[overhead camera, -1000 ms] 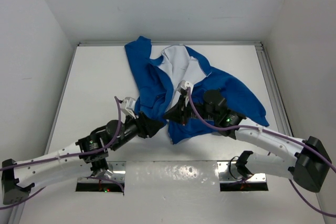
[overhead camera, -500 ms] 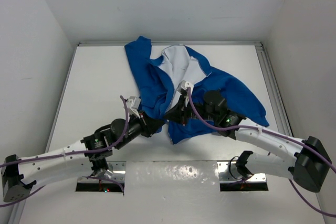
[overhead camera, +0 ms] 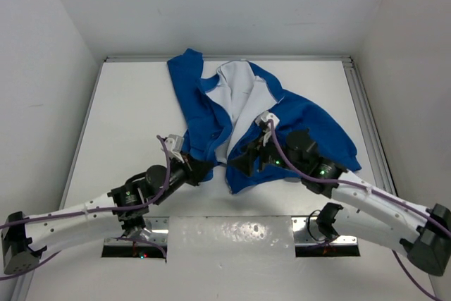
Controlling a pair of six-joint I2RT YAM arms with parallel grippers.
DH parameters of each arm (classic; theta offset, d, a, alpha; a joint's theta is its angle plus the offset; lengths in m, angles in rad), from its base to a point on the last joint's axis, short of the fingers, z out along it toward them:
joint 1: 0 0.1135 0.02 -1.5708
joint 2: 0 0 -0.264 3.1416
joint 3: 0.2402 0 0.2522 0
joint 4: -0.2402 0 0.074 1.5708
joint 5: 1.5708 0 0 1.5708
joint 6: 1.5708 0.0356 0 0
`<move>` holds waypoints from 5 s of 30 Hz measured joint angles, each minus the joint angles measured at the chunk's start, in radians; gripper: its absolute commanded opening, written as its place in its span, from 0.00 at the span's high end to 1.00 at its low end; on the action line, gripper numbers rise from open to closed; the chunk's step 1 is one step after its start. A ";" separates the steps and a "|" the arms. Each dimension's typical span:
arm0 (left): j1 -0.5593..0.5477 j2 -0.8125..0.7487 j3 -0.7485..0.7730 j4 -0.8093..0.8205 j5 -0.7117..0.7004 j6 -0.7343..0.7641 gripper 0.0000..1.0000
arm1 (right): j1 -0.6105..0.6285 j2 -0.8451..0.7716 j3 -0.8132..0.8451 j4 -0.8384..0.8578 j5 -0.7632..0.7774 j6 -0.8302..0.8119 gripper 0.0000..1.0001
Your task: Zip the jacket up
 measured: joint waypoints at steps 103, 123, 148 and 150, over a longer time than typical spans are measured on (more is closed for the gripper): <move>0.505 0.237 -0.161 0.437 0.549 -0.034 1.00 | 0.269 0.291 -0.167 0.168 0.581 0.206 1.00; 0.505 0.159 -0.058 0.470 0.637 -0.099 1.00 | 0.268 0.153 -0.327 0.761 0.557 0.189 1.00; 0.511 0.166 -0.060 0.467 0.771 -0.167 1.00 | 0.268 0.174 -0.346 0.934 0.576 0.142 1.00; 0.512 0.166 -0.060 0.468 0.779 -0.170 1.00 | 0.268 0.172 -0.346 0.934 0.576 0.138 1.00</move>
